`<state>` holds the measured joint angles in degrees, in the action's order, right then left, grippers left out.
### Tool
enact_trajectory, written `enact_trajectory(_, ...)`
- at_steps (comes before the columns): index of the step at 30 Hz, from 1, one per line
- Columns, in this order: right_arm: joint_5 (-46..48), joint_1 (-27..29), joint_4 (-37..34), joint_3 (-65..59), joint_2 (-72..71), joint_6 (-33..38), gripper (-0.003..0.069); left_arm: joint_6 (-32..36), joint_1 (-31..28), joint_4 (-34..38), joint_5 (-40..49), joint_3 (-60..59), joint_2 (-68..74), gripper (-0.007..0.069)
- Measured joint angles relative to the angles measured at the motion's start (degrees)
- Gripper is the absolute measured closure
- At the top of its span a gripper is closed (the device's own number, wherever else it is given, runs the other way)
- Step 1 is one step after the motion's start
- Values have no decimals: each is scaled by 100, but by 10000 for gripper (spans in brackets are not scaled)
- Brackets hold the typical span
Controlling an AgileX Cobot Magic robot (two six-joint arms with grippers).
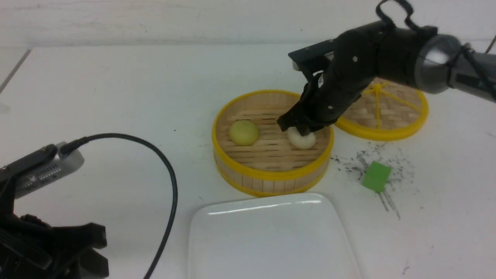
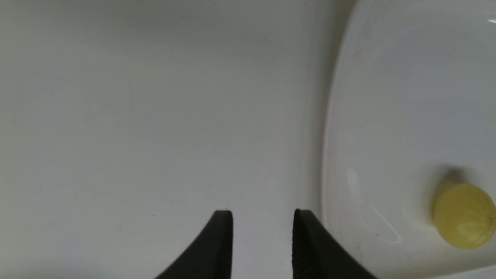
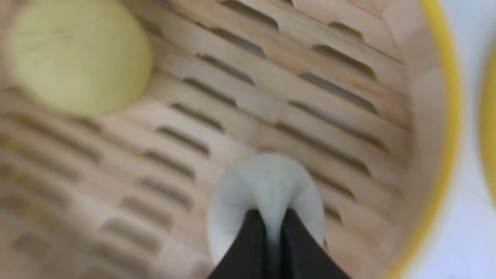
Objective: Put the steamed buns into the plate on the white tablecloth.
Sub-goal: 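Move the steamed bun from the bamboo steamer onto the white plate with the right gripper, then reach into the bamboo steamer and grasp a bun with the left gripper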
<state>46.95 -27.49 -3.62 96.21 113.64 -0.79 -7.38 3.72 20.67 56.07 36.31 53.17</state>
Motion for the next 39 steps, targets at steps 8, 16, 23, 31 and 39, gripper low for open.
enact_trajectory(8,840,-709,-319,-1266,-2046,-539,636,0,0,0,-60,0,0,374)
enact_trajectory(16,-812,-1801,-399,-3975,-2720,-1322,602,0,0,0,-179,0,0,374)
enact_trajectory(23,-2021,-1832,-316,-4626,-2317,-1489,365,189,0,-152,-227,0,0,374)
enact_trajectory(31,-1560,-1832,-242,-4469,-2659,-1564,104,285,0,-402,-237,0,0,374)
enact_trajectory(39,595,-1838,706,-3946,-4783,-941,352,537,0,-419,-334,0,0,382)
